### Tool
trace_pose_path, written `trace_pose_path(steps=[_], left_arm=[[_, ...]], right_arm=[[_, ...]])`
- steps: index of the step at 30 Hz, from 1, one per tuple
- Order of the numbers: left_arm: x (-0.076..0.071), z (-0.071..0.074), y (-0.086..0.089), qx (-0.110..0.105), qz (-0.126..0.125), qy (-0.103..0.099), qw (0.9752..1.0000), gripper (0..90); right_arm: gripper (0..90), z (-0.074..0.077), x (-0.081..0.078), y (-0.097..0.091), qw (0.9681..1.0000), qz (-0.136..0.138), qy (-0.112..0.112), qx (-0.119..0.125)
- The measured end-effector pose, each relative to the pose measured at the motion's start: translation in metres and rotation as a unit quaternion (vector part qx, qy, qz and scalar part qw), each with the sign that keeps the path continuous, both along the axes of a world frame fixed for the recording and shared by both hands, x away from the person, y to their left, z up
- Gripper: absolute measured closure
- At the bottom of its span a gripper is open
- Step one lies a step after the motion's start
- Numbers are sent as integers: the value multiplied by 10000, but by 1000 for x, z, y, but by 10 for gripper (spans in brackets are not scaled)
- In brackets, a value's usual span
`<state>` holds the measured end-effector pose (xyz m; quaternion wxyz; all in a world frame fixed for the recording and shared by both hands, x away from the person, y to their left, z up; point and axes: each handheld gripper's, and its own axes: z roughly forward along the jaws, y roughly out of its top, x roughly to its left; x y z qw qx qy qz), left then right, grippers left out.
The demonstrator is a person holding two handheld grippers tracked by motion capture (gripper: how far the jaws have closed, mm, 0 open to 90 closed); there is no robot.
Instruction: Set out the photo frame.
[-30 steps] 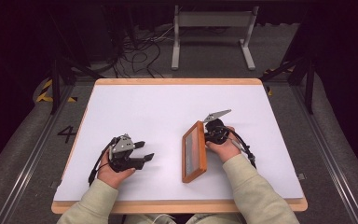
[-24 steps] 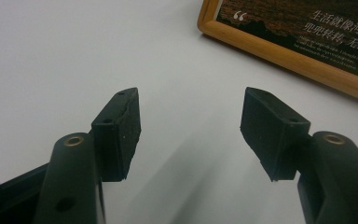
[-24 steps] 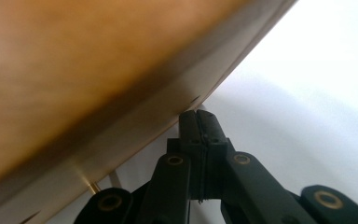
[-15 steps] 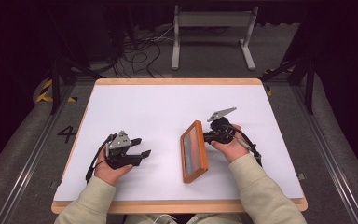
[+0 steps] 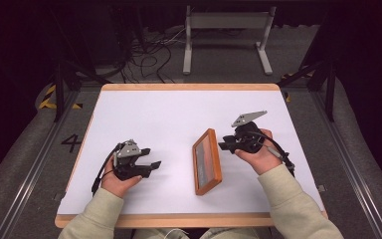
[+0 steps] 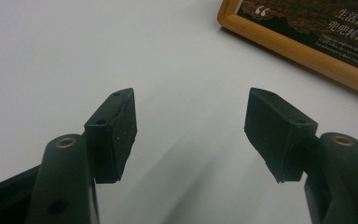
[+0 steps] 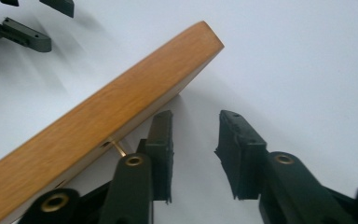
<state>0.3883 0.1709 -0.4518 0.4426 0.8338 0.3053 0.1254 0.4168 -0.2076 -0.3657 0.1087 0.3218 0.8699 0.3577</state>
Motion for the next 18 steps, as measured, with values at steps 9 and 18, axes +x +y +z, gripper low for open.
trace_pose_path(steps=[9, 18], left_arm=[[0, 0, -1, 14, -21, 14, 10000, 347], [0, -1, -1, 22, -2, 0, 10000, 341]], right_arm=[[569, 22, -11, 5, 9988, -365, 266, -188], [413, 38, -23, 18, 9971, -481, 530, -239]])
